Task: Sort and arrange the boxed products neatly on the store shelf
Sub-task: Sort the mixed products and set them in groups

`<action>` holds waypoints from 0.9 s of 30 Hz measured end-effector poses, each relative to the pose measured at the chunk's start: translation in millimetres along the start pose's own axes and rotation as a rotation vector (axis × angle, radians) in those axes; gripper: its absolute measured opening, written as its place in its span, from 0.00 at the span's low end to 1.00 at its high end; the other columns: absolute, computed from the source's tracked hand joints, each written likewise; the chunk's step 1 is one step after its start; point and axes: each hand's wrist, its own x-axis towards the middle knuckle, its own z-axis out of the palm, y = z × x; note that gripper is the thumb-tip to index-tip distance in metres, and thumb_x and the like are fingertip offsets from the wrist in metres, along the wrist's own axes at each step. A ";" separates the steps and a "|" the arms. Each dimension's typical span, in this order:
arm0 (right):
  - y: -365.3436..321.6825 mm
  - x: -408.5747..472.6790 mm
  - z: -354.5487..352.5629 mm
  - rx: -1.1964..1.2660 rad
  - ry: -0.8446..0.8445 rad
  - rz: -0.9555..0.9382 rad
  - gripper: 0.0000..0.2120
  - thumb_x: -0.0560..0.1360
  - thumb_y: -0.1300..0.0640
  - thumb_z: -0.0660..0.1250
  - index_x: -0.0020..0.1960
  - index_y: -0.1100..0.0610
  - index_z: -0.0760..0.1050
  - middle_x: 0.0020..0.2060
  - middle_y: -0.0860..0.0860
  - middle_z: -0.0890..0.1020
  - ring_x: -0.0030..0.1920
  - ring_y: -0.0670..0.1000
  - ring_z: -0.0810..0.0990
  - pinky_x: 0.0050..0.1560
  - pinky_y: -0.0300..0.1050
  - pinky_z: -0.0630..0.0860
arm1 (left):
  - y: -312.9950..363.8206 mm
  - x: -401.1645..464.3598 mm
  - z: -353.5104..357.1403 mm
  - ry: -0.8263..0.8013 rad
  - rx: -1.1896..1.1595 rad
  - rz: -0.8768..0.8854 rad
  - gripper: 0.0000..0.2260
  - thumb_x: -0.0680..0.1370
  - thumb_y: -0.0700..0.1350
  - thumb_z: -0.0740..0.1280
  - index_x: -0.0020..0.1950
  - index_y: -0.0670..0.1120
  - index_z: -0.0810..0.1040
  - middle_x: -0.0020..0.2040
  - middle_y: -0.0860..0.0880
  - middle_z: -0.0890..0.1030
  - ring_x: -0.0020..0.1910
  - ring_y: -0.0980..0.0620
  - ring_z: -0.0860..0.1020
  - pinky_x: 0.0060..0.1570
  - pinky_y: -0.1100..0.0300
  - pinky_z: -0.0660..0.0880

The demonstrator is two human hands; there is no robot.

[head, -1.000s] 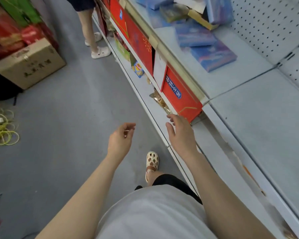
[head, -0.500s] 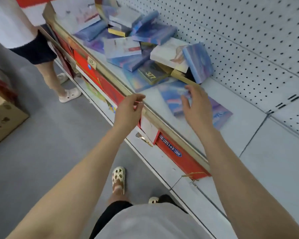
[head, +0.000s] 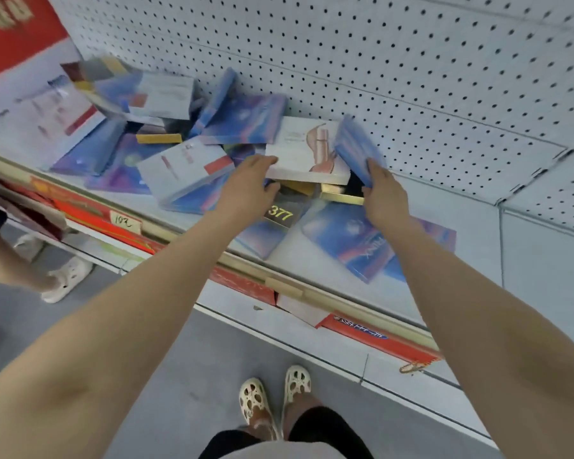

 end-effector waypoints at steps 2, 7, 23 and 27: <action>0.6 -7.2 2.4 0.043 0.073 0.025 0.25 0.81 0.65 0.57 0.77 0.57 0.62 0.69 0.61 0.72 0.62 0.66 0.74 0.60 0.55 0.70 | -2.8 18.2 6.3 -0.030 0.019 0.045 0.23 0.79 0.43 0.65 0.74 0.45 0.67 0.73 0.44 0.69 0.71 0.45 0.67 0.68 0.56 0.63; 9.3 -52.3 0.1 0.096 0.187 0.038 0.24 0.78 0.68 0.60 0.74 0.58 0.69 0.66 0.61 0.73 0.66 0.63 0.70 0.66 0.52 0.68 | -1.8 48.9 29.5 -0.125 0.152 0.149 0.25 0.80 0.44 0.62 0.77 0.45 0.62 0.77 0.44 0.62 0.76 0.44 0.60 0.73 0.51 0.58; 13.3 -46.4 -9.6 0.075 0.113 0.090 0.17 0.74 0.55 0.70 0.62 0.54 0.75 0.53 0.55 0.77 0.58 0.60 0.71 0.56 0.50 0.69 | 9.9 -13.0 58.3 -0.043 0.291 0.209 0.21 0.80 0.50 0.62 0.72 0.46 0.71 0.73 0.42 0.69 0.72 0.41 0.65 0.70 0.46 0.60; 12.5 -31.3 -14.1 -0.035 0.175 0.083 0.14 0.76 0.53 0.65 0.60 0.57 0.76 0.50 0.59 0.78 0.53 0.61 0.73 0.51 0.52 0.71 | 5.3 -16.4 55.3 0.174 0.045 0.011 0.15 0.77 0.49 0.68 0.61 0.43 0.76 0.66 0.39 0.72 0.66 0.39 0.69 0.64 0.46 0.70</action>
